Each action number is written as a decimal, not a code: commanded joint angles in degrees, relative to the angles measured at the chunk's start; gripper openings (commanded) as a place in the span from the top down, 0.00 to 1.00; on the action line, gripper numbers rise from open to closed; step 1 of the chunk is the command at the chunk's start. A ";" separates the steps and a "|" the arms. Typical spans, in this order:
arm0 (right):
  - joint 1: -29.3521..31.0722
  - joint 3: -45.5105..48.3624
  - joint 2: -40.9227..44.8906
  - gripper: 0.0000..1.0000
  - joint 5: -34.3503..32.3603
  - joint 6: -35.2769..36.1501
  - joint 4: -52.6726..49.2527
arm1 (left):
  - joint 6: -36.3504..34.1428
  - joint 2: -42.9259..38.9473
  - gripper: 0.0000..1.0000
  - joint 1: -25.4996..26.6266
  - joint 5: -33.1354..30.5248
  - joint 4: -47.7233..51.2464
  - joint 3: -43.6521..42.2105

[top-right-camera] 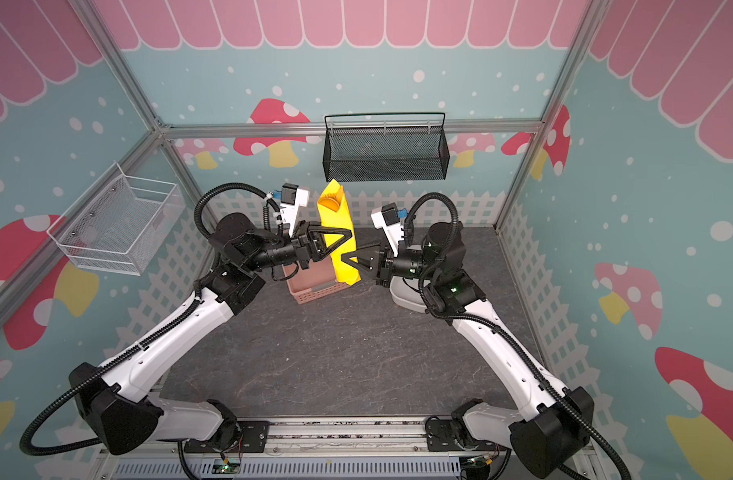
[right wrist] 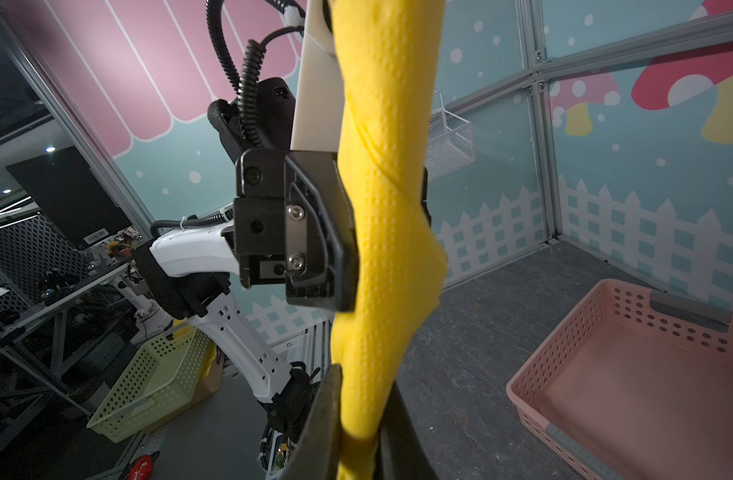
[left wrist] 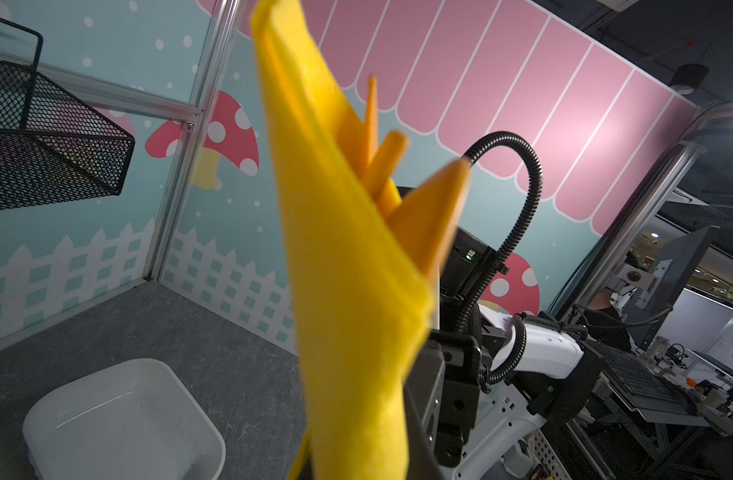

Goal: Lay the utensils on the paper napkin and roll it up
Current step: 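Hold the upright napkin roll with both grippers above the pink basket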

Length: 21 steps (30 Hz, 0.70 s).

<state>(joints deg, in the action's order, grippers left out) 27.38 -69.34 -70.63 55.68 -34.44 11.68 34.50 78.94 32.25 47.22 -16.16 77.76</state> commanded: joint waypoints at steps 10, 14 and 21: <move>1.36 1.48 1.44 1.00 -4.20 2.08 0.63 | -3.98 -2.90 0.68 0.47 -4.68 6.34 0.74; 1.36 1.84 2.29 1.00 -6.03 2.25 0.72 | -5.38 -4.99 0.53 -0.43 -6.29 8.49 -0.28; 1.35 2.15 3.35 1.00 -6.00 1.95 2.47 | -5.73 -5.27 0.38 -0.75 -4.03 8.64 0.14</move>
<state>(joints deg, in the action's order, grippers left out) 28.29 -67.83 -68.64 49.65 -33.10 11.70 29.80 73.47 31.77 41.91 -8.67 77.54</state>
